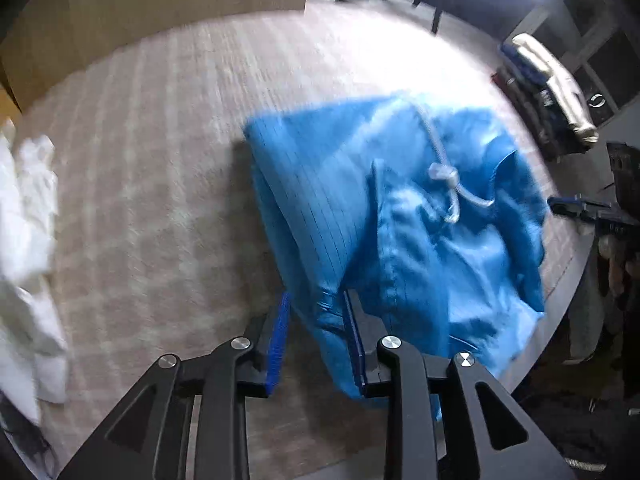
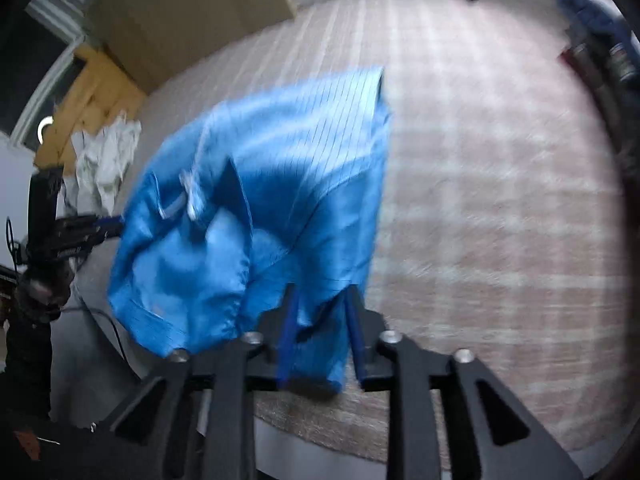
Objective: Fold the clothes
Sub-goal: 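Grasp the coat edge with the left tool while the right tool grasps the hem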
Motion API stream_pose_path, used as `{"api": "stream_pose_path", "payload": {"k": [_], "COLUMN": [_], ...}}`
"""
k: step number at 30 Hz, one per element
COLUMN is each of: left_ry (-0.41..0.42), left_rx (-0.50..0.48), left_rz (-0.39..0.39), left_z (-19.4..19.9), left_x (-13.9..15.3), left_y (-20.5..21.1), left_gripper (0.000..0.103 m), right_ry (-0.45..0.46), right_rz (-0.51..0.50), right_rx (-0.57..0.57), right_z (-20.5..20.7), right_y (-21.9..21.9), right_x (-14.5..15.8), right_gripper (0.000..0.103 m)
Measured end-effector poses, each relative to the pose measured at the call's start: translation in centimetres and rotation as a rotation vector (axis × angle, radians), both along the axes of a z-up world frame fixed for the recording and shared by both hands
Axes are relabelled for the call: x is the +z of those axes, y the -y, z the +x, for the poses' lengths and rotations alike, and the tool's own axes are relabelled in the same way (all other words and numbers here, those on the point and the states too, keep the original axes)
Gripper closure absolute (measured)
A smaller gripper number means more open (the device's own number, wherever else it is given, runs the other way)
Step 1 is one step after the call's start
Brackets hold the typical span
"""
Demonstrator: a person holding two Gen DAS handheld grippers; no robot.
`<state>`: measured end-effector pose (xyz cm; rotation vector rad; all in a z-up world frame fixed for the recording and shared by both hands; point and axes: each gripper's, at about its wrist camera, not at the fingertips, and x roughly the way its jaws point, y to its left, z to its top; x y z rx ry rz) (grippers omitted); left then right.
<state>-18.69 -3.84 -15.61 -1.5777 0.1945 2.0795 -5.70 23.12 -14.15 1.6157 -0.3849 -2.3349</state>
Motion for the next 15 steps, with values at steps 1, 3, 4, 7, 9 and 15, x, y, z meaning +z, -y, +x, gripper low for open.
{"api": "stream_pose_path", "payload": {"k": [1, 3, 4, 7, 9, 15], "left_ry": [-0.029, -0.049, -0.055, -0.06, -0.051, -0.022], "left_rx": [-0.009, -0.013, -0.018, -0.044, -0.052, -0.079], "left_rz": [0.002, 0.008, 0.013, 0.025, 0.017, -0.009], "left_z": [-0.3, -1.8, -2.5, -3.9, -4.2, -5.2], "left_x": [0.7, 1.0, 0.9, 0.0, -0.8, -3.2], "left_y": [0.0, -0.8, -1.4, -3.2, -3.5, -4.3], "left_gripper": [0.077, 0.077, 0.077, 0.077, 0.077, 0.077], "right_ry": [-0.034, -0.098, -0.123, -0.169, -0.136, 0.058], "right_rz": [-0.011, -0.037, -0.044, -0.064, -0.059, 0.065], "right_rx": [-0.002, 0.011, 0.024, 0.094, 0.127, 0.159], "right_z": [-0.2, -1.3, -2.2, -5.4, -7.3, -7.7], "right_y": [-0.2, 0.1, 0.7, 3.2, 4.5, 4.8], "right_x": [1.0, 2.5, 2.9, 2.8, 1.3, -3.8], "right_gripper": [0.078, 0.078, 0.078, 0.078, 0.078, 0.085]}}
